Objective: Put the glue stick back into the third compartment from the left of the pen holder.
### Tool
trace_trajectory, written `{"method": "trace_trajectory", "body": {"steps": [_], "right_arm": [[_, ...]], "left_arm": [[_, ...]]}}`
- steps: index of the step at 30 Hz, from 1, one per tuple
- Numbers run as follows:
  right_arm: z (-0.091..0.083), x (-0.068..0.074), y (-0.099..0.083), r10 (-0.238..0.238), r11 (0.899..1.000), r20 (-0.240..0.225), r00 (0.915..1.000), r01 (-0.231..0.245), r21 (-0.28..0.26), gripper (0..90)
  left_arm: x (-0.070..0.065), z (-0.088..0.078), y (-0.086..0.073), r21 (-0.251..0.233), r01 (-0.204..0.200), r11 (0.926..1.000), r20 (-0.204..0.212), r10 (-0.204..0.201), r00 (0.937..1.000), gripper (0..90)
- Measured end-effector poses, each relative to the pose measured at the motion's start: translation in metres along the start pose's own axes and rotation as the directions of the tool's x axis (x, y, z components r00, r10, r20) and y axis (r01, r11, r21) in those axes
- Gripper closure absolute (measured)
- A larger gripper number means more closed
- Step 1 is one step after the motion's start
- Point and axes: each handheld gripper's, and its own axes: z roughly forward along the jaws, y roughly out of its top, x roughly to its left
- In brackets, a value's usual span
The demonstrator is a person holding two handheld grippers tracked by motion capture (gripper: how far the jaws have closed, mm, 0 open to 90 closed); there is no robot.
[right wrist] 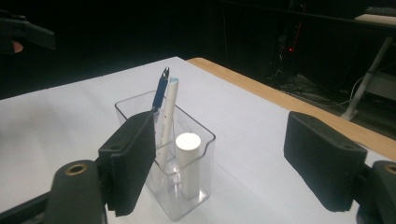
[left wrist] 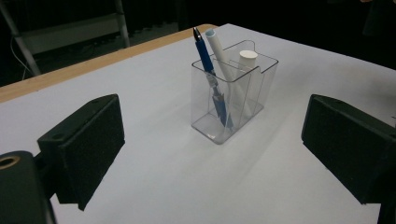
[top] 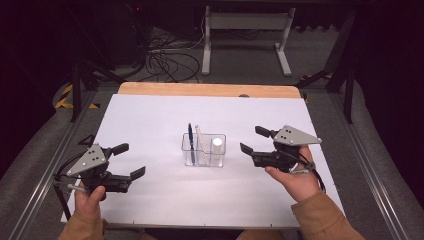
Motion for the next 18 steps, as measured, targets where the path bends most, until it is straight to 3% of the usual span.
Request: {"method": "trace_trajectory", "body": {"steps": [4, 9, 18], "right_arm": [[-0.008, -0.004, -0.009, -0.006, 1.000, -0.005, 1.0000, 0.006, 0.015, 25.8], [-0.014, -0.007, -0.023, -0.037, 0.998, -0.013, 0.9992, 0.037, 0.045, 25.7], [-0.022, -0.014, -0.041, 0.023, 0.999, -0.014, 0.9997, -0.022, 0.045, 25.7]], "left_arm": [[0.000, 0.000, -0.001, -0.001, 0.011, 0.9999, 0.004, -0.011, 0.9999, 6.8], [0.000, 0.000, 0.000, 0.001, -0.003, 1.0000, -0.002, 0.003, 1.0000, 6.8], [0.000, 0.001, -0.001, 0.004, 0.004, 1.0000, 0.003, -0.004, 1.0000, 6.8]]}}
